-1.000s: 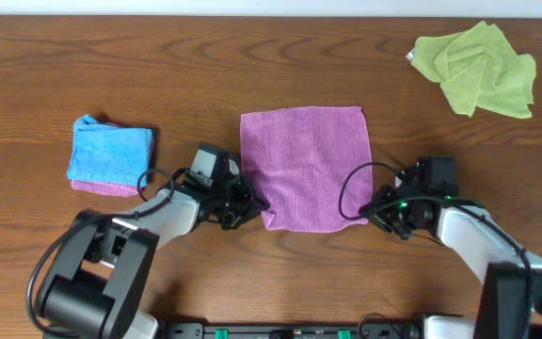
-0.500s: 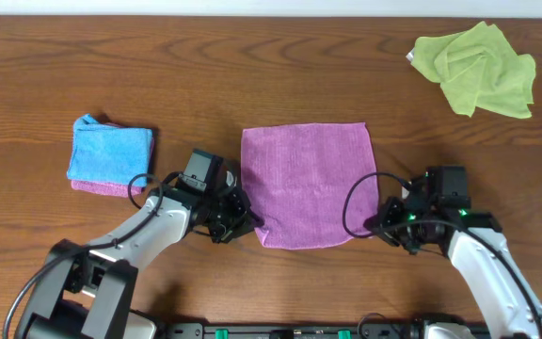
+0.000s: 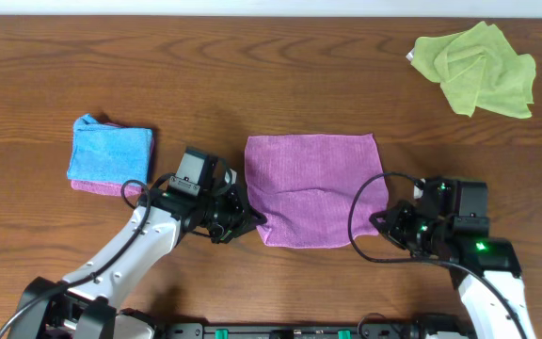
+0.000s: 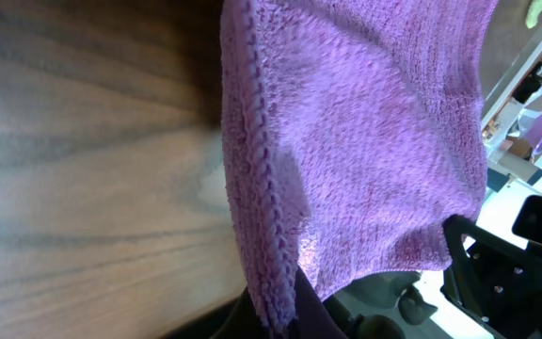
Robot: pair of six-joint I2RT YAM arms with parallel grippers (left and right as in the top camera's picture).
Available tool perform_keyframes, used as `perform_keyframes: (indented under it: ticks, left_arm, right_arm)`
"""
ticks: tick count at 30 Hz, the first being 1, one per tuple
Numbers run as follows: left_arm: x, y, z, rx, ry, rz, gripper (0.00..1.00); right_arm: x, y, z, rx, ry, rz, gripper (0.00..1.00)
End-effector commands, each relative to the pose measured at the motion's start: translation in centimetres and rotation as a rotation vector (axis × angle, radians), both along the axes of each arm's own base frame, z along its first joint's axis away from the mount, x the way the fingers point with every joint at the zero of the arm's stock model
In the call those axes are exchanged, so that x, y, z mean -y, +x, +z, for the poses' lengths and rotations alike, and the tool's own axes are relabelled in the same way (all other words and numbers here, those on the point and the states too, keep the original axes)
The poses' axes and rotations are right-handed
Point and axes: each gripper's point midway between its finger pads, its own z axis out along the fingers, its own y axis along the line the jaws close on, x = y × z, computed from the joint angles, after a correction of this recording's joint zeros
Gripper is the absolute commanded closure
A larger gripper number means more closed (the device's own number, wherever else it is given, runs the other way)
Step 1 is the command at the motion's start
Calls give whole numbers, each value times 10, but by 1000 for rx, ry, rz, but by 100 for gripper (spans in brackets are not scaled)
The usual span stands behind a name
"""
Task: Fold the cloth
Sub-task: 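Lift the near edge with both grippers and fold it toward the far edge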
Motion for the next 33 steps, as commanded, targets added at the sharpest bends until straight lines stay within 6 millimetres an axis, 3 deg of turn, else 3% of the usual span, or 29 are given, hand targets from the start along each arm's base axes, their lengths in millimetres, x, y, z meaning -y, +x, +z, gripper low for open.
perform_keyframes:
  ticks: [1,8,15,26,33]
  left_arm:
    - [4,15,19,26,-16,23,94]
    - [0,44,31,115,54,79,94]
    - [-10,58,14,119,122,123,94]
    - [-14,109,-4,233,120,196,94]
    - [-19,127,-13,276,173,236,94]
  right_arm:
    - [-1,1,3,3,7,-18,99]
    - [7,20,6,61,-24,-65,99]
    - [11,41,-2,80,-40,-83,99]
    - [16,75,-24,102,-58,-94,99]
    - [17,98,-31,147,-58,-106,99]
